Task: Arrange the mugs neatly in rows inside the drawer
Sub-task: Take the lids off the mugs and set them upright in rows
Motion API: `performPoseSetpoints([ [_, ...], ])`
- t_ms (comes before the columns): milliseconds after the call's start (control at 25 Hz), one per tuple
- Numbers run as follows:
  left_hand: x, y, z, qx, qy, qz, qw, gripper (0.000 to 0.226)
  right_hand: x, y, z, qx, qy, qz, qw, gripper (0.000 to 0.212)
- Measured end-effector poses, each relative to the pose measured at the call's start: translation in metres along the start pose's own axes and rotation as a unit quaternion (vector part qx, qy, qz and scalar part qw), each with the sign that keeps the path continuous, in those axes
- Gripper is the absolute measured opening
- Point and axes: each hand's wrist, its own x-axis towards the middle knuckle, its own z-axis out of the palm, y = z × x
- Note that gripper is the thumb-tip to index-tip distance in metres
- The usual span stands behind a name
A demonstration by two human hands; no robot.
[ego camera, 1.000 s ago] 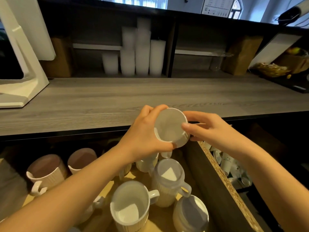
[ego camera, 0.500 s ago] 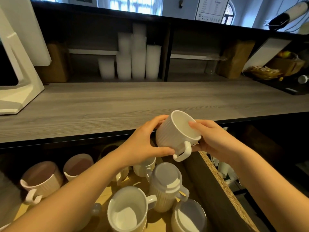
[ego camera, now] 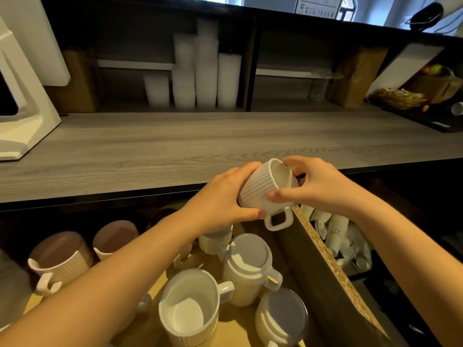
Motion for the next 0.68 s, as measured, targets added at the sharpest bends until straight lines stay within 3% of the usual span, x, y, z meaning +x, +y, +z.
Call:
performPoseSetpoints([
  [120, -0.009, -0.015, 0.002, 0.130, -0.047, -0.046, 0.989, 0.064, -0.001, 0.007, 0.005, -0.128, 0.022, 0.002, 0.992, 0.092],
  [240, -0.029, -0.039, 0.007, 0.206, -0.101, -0.078, 0.970, 0.054, -0.006, 0.016, 0.013, -0.189, -0.022, -0.008, 0.982, 0.094],
  [400, -0.037, -0.067, 0.020, 0.272, -0.139, -0.116, 0.945, 0.061, -0.003, 0.024, 0.034, -0.318, -0.056, -0.029, 0.946, 0.096],
  [520, -0.031, -0.083, 0.033, 0.274, -0.164, -0.167, 0.933, 0.063, 0.010, 0.028, 0.056, -0.373, -0.081, -0.037, 0.924, 0.094],
  [680, -0.020, -0.097, 0.046, 0.196, -0.183, -0.245, 0.932, 0.055, 0.038, 0.035, 0.083, -0.397, -0.124, -0.006, 0.909, 0.087],
])
